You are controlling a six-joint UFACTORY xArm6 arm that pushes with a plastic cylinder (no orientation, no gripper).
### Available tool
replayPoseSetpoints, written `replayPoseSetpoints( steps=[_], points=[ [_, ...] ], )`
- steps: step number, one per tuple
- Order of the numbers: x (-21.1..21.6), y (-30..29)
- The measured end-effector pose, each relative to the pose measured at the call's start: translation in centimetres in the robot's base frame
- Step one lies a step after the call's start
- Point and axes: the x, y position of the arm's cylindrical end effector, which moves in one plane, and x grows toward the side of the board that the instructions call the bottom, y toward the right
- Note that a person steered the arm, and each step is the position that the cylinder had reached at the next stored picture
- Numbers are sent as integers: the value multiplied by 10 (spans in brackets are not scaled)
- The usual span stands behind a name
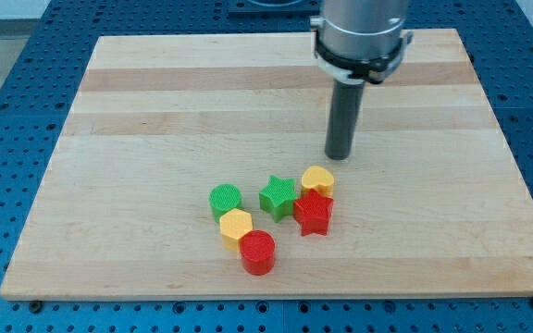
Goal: Slightly push the yellow heart towards bottom
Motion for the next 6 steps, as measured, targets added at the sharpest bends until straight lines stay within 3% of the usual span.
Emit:
replayPoseSetpoints(
  steps=[4, 5, 6],
  points=[
    [26, -25],
    [2, -37],
    [-36, -101]
  ],
)
